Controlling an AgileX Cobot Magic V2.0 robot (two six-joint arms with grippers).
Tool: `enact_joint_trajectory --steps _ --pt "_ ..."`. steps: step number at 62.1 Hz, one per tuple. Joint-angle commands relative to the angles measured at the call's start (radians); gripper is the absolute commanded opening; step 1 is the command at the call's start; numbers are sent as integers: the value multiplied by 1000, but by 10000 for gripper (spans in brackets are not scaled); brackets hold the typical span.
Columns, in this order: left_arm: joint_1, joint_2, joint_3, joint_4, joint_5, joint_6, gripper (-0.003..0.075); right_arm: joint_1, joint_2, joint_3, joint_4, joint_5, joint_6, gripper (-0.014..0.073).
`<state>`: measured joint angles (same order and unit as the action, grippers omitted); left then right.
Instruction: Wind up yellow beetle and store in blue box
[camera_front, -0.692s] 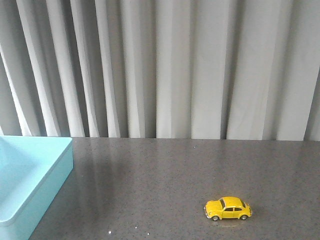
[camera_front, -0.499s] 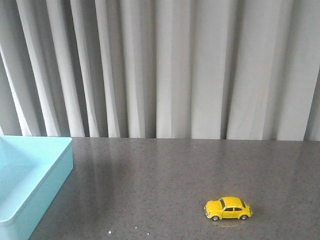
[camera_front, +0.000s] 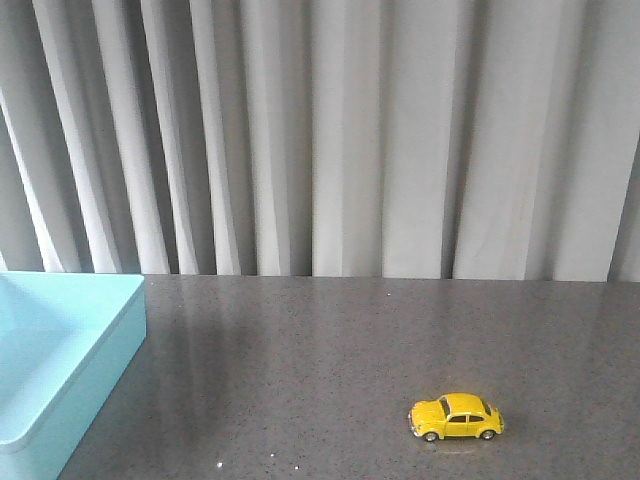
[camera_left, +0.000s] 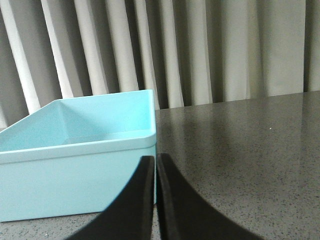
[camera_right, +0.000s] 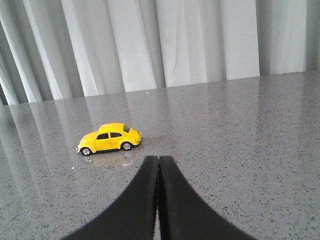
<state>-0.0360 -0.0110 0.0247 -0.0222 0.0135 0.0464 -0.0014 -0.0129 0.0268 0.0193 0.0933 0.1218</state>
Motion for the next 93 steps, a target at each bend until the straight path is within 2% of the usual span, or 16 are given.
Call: enact_joint_trajectory --steps 1,56,69,74,82,93 --pt "-7 -15 -8 -9 -77 -9 -5 -5 -9 4 -8 -75 -8 -4" --pt "-7 -15 -8 -9 -77 -9 -5 -5 -9 4 -19 -75 -9 -4" --pt "-7 -15 -8 -9 -80 -9 -5 -5 -9 4 -120 -72 -5 -4" --pt "-7 -15 -8 -9 -84 -9 -5 -3 -9 4 -80 -81 2 -4" --pt "-7 -15 -29 -21 -97 -27 -5 -2 -9 2 55 -93 2 -4" --pt "-7 7 -175 -38 -75 -63 -5 -2 27 -95 121 -79 -2 -4"
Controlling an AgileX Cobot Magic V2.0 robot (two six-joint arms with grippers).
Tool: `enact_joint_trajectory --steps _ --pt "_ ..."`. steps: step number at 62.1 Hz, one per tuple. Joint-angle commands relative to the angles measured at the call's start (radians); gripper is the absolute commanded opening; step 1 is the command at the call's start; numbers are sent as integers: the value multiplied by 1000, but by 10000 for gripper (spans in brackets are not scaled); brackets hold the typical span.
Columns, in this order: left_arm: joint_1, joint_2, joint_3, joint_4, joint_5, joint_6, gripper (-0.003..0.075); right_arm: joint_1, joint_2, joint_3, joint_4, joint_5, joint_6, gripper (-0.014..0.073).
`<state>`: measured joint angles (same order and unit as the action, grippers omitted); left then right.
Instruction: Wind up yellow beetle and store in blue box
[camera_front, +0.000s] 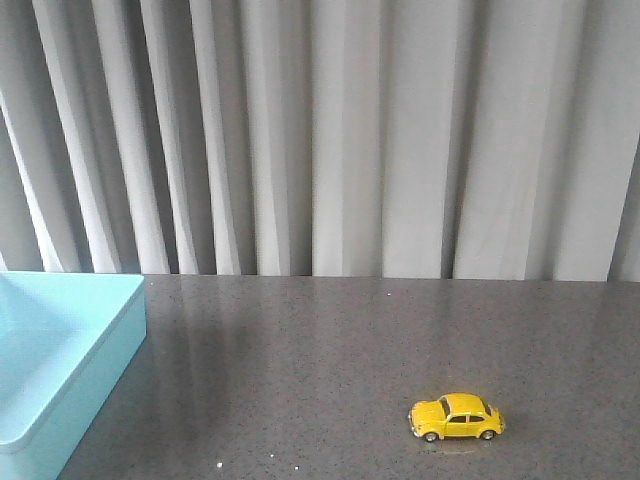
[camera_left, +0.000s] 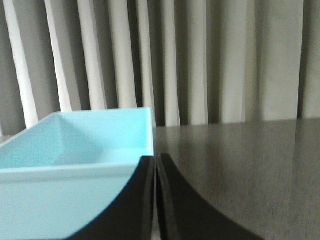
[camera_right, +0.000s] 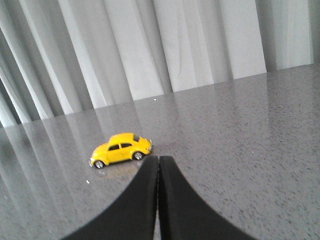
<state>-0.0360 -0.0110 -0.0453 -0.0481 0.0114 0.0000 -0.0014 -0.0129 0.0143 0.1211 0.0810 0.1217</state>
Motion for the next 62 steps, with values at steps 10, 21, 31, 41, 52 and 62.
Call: enact_joint_trajectory --steps 10,21,31,41,52,62 --pt "-7 151 -357 -10 117 -14 -5 -2 158 -300 -28 83 -13 -4" --pt "-7 377 -641 -9 380 0 -5 -2 343 -548 -115 306 -13 -4" --pt "-7 540 -764 -10 541 13 -5 -2 508 -703 -121 493 -81 -4" --pt "-7 612 -759 -11 578 12 -5 -2 609 -718 -87 594 -109 -4" --pt "-7 650 -759 -7 579 12 1 -2 681 -717 -74 620 -106 16" --pt "-7 673 -759 -6 584 13 107 -2 711 -717 -64 624 -115 143"
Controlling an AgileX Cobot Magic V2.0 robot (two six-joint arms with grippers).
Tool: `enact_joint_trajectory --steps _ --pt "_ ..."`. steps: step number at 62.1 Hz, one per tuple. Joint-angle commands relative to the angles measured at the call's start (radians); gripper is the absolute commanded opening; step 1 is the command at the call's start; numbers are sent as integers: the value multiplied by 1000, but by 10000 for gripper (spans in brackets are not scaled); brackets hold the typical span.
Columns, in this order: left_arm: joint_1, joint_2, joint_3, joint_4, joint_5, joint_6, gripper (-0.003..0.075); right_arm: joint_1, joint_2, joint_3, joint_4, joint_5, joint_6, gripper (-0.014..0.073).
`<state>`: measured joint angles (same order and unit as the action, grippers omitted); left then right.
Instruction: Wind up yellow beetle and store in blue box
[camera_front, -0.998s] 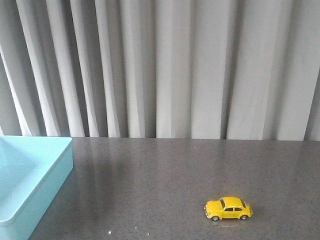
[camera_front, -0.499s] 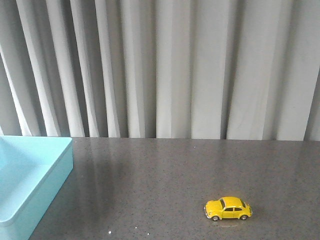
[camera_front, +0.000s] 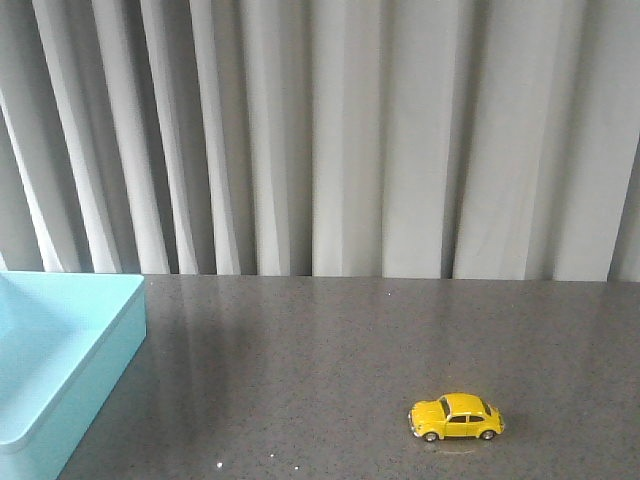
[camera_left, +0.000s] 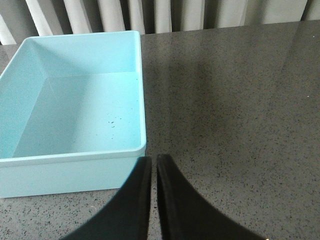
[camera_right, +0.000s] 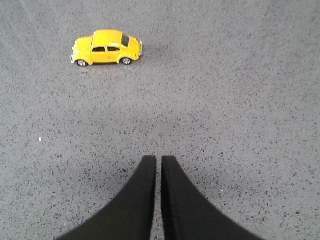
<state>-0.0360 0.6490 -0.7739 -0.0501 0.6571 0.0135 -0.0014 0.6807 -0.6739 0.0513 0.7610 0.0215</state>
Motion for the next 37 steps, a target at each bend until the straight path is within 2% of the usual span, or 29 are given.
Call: enact_joint_trajectory --steps 1,10,16,23,37 --pt "-7 15 -31 -4 -62 0 134 -2 19 -28 6 -56 -14 171" --pt "-7 24 -31 -4 -62 2 368 -2 40 -28 6 -61 -22 426" --pt "-7 24 -31 -8 -65 2 477 -2 45 -27 6 -62 -22 547" --pt "-7 24 -31 -8 -58 2 531 -2 45 -27 6 -57 -22 603" --pt "-26 26 -31 -30 -54 9 521 -2 82 -53 34 -101 -72 578"
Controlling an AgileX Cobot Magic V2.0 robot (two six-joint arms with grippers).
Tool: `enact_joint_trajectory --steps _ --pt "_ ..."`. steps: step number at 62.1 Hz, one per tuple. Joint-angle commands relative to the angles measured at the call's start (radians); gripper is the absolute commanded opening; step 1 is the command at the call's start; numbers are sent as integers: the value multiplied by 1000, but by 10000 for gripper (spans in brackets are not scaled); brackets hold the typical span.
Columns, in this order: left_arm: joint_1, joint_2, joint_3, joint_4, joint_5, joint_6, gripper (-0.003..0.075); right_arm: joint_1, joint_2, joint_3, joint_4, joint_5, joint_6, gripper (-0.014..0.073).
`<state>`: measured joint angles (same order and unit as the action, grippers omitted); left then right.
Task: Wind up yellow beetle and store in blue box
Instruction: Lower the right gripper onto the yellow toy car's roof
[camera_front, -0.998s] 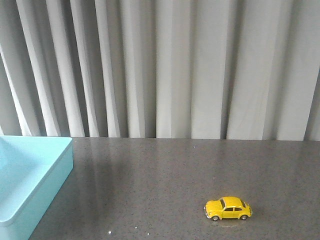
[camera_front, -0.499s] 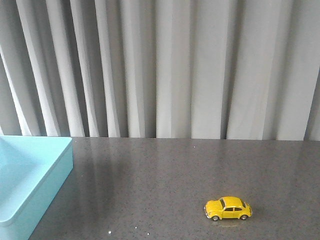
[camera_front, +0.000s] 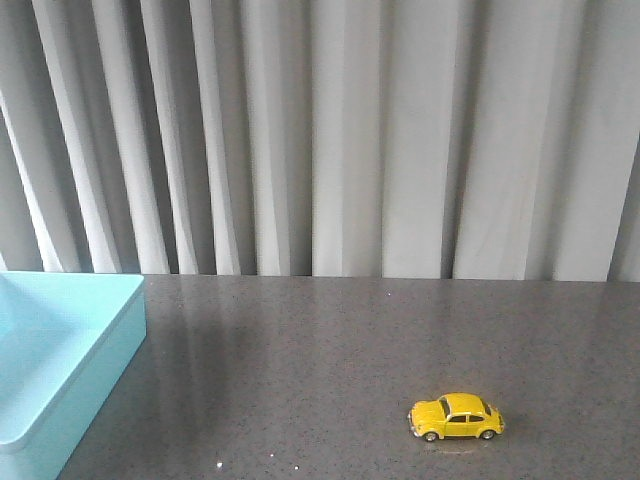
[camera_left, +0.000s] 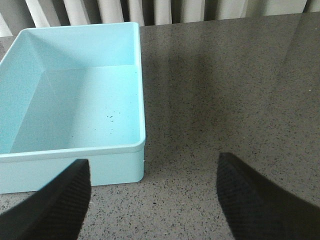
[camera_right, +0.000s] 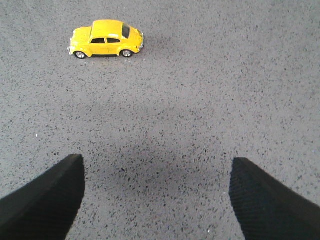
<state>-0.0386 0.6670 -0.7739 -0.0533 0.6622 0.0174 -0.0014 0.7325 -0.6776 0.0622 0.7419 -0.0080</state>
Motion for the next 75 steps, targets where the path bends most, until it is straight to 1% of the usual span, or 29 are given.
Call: enact_joint_trajectory --steps 1,10,18,25,34,38,44,48,56,65,75 --pt "-29 11 -31 -29 -59 10 521 -2 43 -58 35 -81 -56 577" --pt "-112 49 -31 -31 -60 67 521 -2 165 -145 169 -52 -195 571" --pt "-167 92 -31 -31 -66 79 521 -2 310 -238 298 -44 -294 571" --pt "-184 120 -31 -34 -66 79 521 -2 444 -339 332 -27 -323 571" --pt "-183 143 -31 -32 -67 79 521 0 625 -490 336 52 -320 571" --pt "-183 146 -31 -31 -70 79 521 19 699 -561 318 84 -315 570" --pt "-183 146 -31 -31 -76 79 521 55 805 -659 240 86 -243 563" --pt "-183 146 -31 -27 -79 80 521 59 875 -728 198 87 -177 561" --pt "-183 146 -31 -27 -82 80 521 53 1015 -861 185 154 -110 561" --pt "-183 146 -31 -28 -82 80 521 64 1145 -1014 181 267 -106 561" --pt "-183 146 -31 -29 -82 80 521 80 1251 -1134 175 325 -97 561"
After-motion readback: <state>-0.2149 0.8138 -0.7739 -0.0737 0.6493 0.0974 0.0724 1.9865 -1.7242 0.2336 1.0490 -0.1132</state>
